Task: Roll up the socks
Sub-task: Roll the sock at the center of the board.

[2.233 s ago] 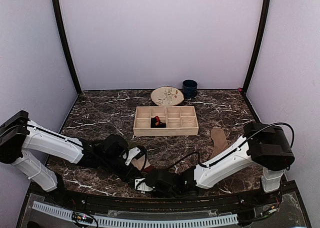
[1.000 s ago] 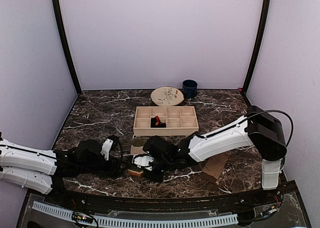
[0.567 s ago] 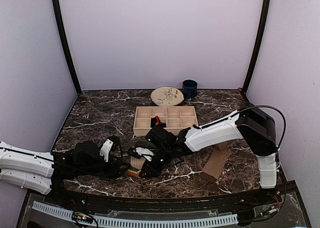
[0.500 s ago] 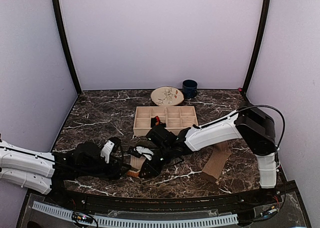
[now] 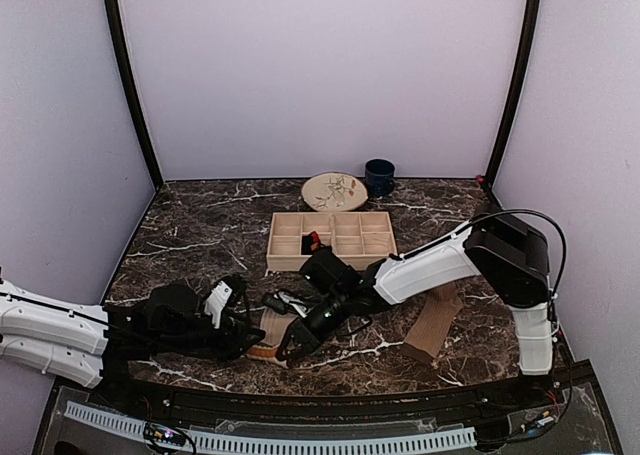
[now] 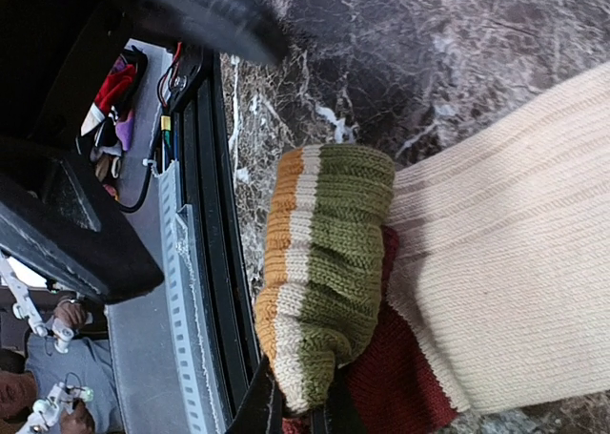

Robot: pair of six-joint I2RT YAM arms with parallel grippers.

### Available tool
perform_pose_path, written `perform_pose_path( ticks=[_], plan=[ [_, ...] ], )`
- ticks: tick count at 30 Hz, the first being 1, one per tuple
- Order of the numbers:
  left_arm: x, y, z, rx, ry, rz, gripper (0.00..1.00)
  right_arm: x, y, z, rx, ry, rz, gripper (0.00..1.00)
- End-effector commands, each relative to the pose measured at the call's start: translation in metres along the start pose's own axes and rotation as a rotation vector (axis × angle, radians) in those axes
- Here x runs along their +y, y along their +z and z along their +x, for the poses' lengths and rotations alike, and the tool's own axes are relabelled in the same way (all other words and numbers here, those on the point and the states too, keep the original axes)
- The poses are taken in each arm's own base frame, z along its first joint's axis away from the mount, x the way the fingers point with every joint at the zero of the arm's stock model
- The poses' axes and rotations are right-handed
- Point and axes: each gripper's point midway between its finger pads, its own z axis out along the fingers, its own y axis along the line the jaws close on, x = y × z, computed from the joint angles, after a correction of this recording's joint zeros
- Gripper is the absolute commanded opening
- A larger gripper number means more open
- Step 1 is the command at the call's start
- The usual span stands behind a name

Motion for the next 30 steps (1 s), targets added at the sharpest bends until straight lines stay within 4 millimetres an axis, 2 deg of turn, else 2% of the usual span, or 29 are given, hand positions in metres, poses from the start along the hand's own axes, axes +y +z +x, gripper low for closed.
perform_pose_path(
  ticks=[1, 5, 8, 18, 23, 30],
  plan=[
    [-0.012, 0.003, 0.010, 0.042, 0.033, 0.070, 0.45, -0.009, -0.001, 0.004, -0.001, 0.047, -0.040, 0.00],
    [-0.017, 0.011, 0.023, 0.125, 0.039, 0.089, 0.43, -0.018, -0.001, 0.009, 0.003, 0.062, -0.026, 0.00],
    [-0.023, 0.019, 0.031, 0.176, 0.044, 0.112, 0.34, -0.022, -0.001, 0.012, 0.002, 0.071, -0.022, 0.00],
    [-0.029, 0.025, 0.037, 0.232, 0.053, 0.126, 0.24, -0.027, 0.001, 0.013, 0.007, 0.083, -0.023, 0.00],
    [-0.034, 0.024, 0.040, 0.267, 0.051, 0.152, 0.25, -0.030, 0.000, 0.012, 0.002, 0.089, -0.024, 0.00],
    [-0.035, 0.021, 0.045, 0.297, 0.043, 0.154, 0.38, -0.031, 0.000, 0.012, 0.006, 0.084, -0.015, 0.00]
  ],
)
